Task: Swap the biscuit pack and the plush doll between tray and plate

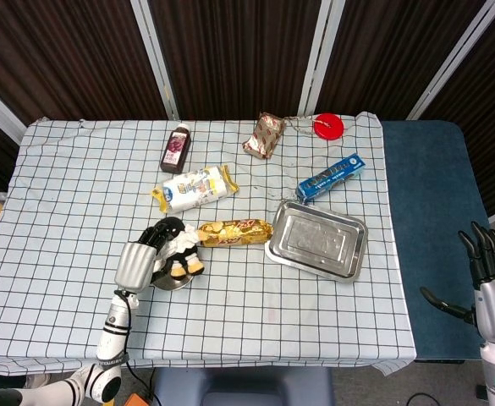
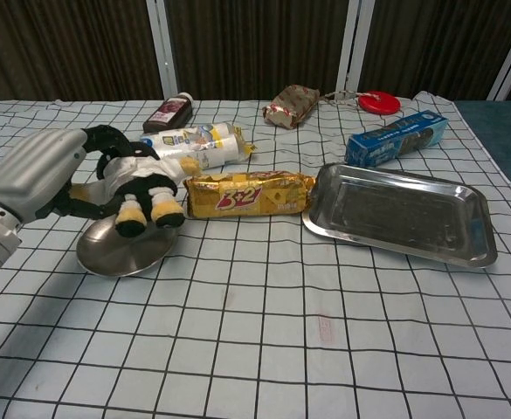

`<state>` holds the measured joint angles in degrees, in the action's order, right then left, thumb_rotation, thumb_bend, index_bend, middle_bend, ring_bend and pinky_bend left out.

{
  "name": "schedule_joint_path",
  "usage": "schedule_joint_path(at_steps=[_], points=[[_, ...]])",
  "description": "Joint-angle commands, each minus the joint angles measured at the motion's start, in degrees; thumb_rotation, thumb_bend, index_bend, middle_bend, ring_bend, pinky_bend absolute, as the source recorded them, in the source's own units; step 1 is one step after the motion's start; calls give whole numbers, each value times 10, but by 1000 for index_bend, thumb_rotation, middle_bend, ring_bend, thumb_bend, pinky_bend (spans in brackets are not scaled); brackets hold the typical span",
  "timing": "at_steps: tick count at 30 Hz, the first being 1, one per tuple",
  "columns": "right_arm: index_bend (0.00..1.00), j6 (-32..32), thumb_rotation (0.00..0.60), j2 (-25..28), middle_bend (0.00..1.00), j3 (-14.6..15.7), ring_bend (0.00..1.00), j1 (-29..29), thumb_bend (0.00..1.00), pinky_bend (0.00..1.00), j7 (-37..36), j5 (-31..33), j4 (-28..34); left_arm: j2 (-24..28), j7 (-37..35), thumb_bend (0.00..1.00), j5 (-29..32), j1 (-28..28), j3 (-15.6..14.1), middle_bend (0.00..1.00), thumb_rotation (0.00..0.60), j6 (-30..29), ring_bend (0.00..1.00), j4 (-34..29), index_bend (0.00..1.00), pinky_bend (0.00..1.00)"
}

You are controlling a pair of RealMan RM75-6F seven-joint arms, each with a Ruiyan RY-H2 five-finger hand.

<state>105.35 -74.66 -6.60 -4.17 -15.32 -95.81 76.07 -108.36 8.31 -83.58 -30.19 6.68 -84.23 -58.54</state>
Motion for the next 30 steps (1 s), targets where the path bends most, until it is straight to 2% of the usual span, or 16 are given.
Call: schedule_joint_path(at_steps=[1, 7, 11, 15, 19, 24, 30], points=[[0, 5, 600, 1, 0, 0, 0, 1, 22, 0, -5, -2, 1, 11, -11, 551, -21, 7, -5, 878, 600, -21, 828, -25, 898, 834], [0, 24, 600, 7, 0, -4, 0, 9, 22, 0, -30, -4, 7, 25, -18, 551, -56, 17, -18, 878, 600, -46, 827, -117, 898, 835], [0, 41, 600, 11, 0, 1, 0, 17, 22, 0, -39, -17, 9, 10, 9, 550, -69, 12, -24, 878, 600, -32, 827, -134, 898, 835], [0, 68, 600, 13, 0, 7, 0, 27, 22, 0, -47, -34, 6, -25, 29, 551, -55, 12, -24, 879, 600, -7, 829, -146, 898, 837], [0, 93, 600, 14, 0, 7, 0, 37, 22, 0, -58, -41, 5, -66, 71, 551, -53, 3, -26, 880, 600, 19, 830, -127, 899, 838], [0, 108, 600, 15, 0, 7, 0, 44, 22, 0, -64, -46, 0, -113, 82, 550, -44, -3, -24, 881, 600, 46, 833, -93, 900, 841], [0, 105, 600, 21, 0, 7, 0, 46, 22, 0, -74, -43, 3, -127, 99, 556, -40, -2, -19, 883, 600, 58, 836, -90, 901, 844]])
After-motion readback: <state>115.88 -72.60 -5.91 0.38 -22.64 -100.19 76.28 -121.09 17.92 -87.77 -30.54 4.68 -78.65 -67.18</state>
